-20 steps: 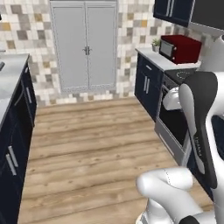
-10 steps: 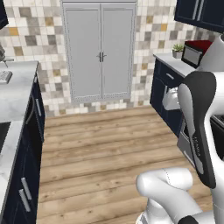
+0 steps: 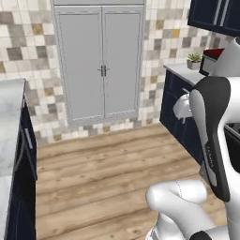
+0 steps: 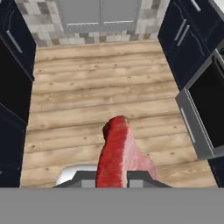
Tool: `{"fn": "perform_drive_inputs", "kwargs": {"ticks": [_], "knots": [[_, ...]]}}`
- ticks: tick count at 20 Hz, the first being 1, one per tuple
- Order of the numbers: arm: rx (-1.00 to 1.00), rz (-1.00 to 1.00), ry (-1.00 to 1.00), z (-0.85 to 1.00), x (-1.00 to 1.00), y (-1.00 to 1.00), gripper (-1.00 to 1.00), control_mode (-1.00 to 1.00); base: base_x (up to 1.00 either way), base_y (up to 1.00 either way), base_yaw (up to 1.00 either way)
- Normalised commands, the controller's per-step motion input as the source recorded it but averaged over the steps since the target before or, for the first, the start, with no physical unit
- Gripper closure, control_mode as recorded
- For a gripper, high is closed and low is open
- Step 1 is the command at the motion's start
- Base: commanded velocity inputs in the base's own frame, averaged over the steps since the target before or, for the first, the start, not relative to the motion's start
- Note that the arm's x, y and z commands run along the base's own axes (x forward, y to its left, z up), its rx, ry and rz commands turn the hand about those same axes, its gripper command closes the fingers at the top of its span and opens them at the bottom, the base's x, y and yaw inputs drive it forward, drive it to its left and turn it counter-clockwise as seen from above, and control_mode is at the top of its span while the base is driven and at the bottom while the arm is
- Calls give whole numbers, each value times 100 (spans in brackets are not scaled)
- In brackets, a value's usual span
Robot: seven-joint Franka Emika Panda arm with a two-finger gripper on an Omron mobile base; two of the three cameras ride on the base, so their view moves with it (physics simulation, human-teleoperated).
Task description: Retrieve the steak from the fridge and place it on the saucepan with marinade on the stove.
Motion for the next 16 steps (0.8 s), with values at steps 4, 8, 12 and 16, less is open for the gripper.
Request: {"fn": "perform_drive_inputs", "kwargs": {"ticks": [4,8,12,16], "knots": [[0,0,0,0,0,0,100,100,100,18,-43],[0,0,0,0,0,0,100,100,96,16,-53],[0,0,0,0,0,0,100,100,89,19,-57],[0,0,0,0,0,0,100,100,69,6,-65]]}}
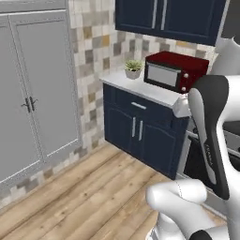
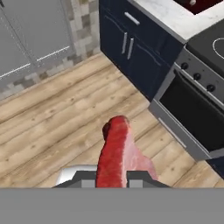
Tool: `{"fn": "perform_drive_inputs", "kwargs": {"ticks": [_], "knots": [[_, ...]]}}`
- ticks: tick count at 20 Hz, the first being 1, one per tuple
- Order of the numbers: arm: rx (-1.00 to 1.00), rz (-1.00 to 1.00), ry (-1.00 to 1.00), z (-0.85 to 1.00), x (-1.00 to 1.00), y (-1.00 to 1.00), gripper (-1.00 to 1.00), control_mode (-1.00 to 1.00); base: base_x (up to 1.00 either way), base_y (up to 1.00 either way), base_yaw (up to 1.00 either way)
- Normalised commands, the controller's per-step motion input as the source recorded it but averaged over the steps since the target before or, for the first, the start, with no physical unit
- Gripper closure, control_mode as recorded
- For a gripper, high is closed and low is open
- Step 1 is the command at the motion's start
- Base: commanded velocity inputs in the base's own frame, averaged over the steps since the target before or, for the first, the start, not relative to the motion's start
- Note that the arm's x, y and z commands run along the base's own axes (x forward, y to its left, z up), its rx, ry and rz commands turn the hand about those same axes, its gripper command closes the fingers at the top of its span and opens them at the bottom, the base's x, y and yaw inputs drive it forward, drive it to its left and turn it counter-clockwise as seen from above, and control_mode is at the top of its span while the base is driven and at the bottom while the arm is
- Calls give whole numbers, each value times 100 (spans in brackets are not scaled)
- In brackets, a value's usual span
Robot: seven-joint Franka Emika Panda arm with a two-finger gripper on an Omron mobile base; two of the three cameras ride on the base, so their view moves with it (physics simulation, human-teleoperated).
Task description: Retrieve the steak from the fridge and place it on the saucepan with marinade on the stove.
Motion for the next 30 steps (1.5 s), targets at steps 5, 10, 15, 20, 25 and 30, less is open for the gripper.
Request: {"fn": "perform_drive_inputs", "kwargs": {"ticks": [5,10,15,20,25,30], "knots": [[0,0,0,0,0,0,100,100,46,1,-73],[0,0,0,0,0,0,100,100,32,0,-76],[0,0,0,0,0,0,100,100,45,0,-71],[0,0,0,0,0,0,100,100,62,0,-62],[0,0,0,0,0,0,100,100,84,0,-41],[0,0,0,0,0,0,100,100,70,0,-28]]}}
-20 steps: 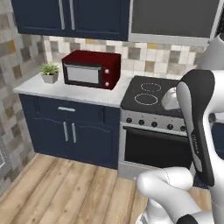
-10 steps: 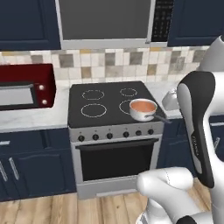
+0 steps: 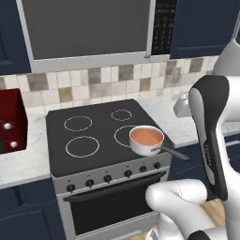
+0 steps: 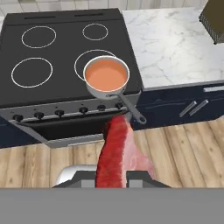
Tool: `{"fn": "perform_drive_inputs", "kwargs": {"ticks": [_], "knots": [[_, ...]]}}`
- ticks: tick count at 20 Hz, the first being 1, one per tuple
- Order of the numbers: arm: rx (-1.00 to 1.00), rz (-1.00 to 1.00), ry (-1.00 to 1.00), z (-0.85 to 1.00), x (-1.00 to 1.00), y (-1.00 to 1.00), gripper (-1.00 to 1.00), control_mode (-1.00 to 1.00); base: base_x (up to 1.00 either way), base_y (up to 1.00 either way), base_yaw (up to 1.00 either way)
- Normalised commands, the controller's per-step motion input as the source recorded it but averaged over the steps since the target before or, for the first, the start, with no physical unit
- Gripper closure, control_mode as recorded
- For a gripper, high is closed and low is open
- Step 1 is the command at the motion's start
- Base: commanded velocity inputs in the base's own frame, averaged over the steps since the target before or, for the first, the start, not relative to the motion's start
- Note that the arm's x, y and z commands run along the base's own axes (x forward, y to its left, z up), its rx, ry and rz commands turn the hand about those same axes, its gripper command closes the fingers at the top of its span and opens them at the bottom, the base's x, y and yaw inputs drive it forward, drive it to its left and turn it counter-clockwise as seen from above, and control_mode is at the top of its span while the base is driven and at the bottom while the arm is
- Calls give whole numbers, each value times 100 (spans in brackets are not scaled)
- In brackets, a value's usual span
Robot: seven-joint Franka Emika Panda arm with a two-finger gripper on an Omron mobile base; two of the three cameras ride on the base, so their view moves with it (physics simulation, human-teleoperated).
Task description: Retrieve the steak from the fridge and place it on the saucepan with marinade on the stove.
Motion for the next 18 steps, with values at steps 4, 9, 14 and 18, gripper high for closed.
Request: {"fn": "perform_drive_inputs", "kwargs": {"ticks": [4,9,14,18], "knots": [[0,0,0,0,0,0,100,100,73,3,-18],[0,0,0,0,0,0,100,100,37,0,11],[0,0,0,0,0,0,100,100,13,-5,28],[0,0,0,0,0,0,100,100,26,-9,30]]}}
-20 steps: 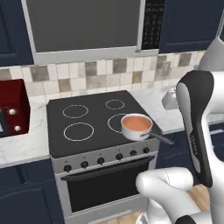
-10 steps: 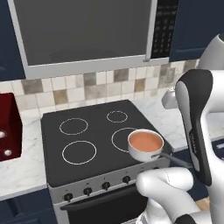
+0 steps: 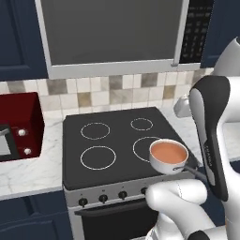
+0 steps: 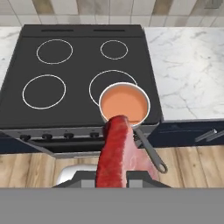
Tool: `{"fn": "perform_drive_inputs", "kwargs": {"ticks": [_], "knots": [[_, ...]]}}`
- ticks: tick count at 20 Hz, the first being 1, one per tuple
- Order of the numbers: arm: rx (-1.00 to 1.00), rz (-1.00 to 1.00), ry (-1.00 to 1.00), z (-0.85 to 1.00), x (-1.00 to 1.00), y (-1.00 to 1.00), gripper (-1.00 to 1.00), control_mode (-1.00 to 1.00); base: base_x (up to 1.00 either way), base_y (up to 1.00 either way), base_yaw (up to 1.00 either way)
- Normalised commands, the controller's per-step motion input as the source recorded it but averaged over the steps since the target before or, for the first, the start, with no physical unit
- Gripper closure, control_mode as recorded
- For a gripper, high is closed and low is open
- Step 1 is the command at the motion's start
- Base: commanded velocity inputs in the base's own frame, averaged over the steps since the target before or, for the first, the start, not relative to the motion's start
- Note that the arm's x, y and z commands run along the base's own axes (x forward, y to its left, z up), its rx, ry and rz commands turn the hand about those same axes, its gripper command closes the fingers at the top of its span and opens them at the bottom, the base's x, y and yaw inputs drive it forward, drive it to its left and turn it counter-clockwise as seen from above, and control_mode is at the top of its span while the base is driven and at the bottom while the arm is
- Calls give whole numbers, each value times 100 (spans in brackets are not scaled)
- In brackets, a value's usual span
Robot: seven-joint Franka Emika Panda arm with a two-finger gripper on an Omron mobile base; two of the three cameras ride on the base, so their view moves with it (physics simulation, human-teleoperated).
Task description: Retrieve the steak from the fridge and place it on the saucepan with marinade on the stove.
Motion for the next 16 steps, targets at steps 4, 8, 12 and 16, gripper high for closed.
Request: {"fn": "perform_drive_inputs", "kwargs": {"ticks": [4,8,12,16], "knots": [[0,0,0,0,0,0,100,100,44,-14,25],[0,0,0,0,0,0,100,100,32,-27,4],[0,0,0,0,0,0,100,100,19,-36,-6],[0,0,0,0,0,0,100,100,8,-31,-15]]}}
